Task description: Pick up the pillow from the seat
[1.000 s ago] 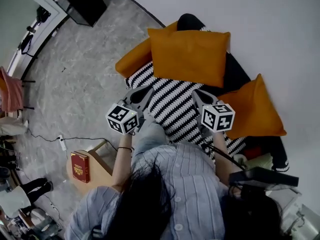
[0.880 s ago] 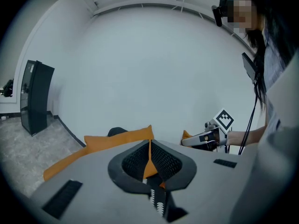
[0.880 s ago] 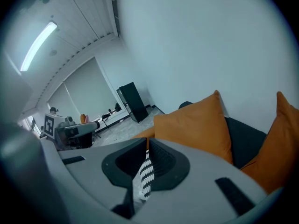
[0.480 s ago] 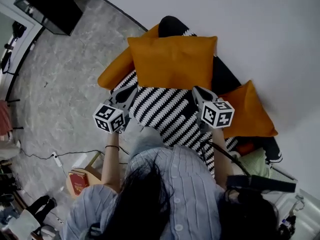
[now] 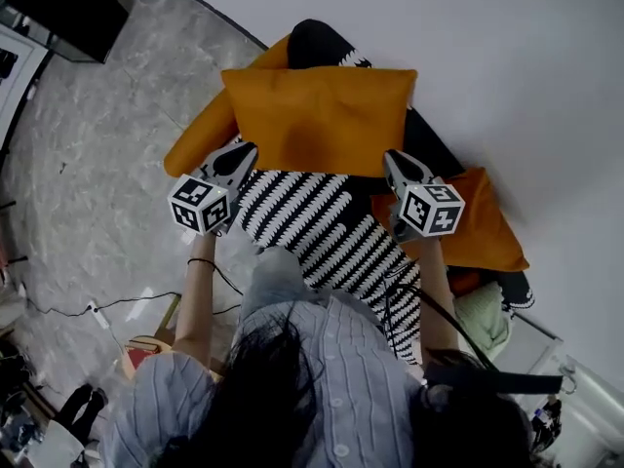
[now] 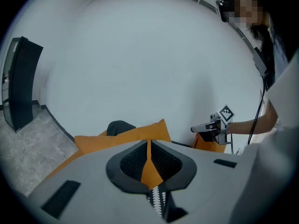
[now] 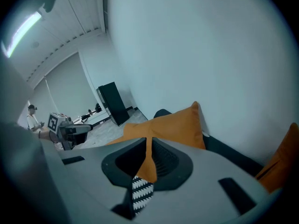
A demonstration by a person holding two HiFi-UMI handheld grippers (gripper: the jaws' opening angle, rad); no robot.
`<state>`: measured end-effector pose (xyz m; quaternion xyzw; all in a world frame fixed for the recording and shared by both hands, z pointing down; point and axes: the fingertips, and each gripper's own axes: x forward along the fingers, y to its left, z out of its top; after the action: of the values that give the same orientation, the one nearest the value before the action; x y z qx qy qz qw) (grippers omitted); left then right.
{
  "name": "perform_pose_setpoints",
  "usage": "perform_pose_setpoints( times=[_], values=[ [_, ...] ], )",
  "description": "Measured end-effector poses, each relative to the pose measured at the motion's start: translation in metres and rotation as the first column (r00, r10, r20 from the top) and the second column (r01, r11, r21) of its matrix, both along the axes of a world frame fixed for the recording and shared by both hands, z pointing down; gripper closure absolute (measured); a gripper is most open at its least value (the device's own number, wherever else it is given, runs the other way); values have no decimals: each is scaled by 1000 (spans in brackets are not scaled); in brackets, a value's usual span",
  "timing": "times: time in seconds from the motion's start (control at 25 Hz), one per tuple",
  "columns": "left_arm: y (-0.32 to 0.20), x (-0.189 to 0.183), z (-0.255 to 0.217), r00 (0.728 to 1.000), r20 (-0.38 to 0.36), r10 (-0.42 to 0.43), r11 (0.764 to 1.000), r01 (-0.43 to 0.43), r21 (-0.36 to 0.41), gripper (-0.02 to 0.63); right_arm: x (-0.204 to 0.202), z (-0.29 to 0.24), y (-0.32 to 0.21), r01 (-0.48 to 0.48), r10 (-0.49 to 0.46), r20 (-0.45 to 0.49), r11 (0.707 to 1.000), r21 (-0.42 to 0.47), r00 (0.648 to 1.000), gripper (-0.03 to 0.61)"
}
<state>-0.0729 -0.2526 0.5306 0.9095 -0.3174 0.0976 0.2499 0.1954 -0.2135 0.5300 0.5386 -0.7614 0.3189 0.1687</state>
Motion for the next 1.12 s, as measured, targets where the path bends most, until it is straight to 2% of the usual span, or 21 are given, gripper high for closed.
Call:
perform_pose_setpoints(
  times=[0.24, 0.36, 0.52, 0.64, 0.76, 0.84, 0.92, 1.0, 1.12],
  values=[
    [-30, 8, 33, 995, 24, 99, 994, -98, -53, 598, 32, 20, -47, -74, 73, -38, 997, -30, 997, 546],
    [-56, 5, 43, 993, 34, 111, 992, -109, -56, 594, 49, 26, -77, -118, 117, -37, 992, -40, 992, 535],
    [-97, -15, 61, 996, 52, 73, 994, -68, -81, 568, 67, 35, -116, -160, 158, -39, 985, -62, 987, 451],
    [-123, -33, 81, 998, 55, 44, 992, -37, -123, 513, 78, 43, -136, -183, 180, -46, 980, -82, 983, 395],
    [-149, -52, 104, 995, 95, 25, 989, -10, -148, 468, 84, 57, -152, -176, 169, -72, 979, -100, 983, 322],
    [-163, -62, 119, 993, 121, 7, 987, 13, -160, 418, 88, 63, -160, -173, 163, -94, 979, -107, 982, 301],
    [-175, -67, 131, 993, 114, -18, 983, 38, -177, 352, 96, 66, -165, -195, 182, -118, 975, -110, 976, 288],
    [-188, -70, 145, 995, 80, -59, 975, 75, -209, 335, 103, 71, -171, -223, 210, -112, 968, -113, 971, 281],
    [-205, -76, 174, 990, 45, -132, 952, 140, -272, 319, 101, 90, -180, -238, 234, -49, 959, -154, 971, 275]
  ],
)
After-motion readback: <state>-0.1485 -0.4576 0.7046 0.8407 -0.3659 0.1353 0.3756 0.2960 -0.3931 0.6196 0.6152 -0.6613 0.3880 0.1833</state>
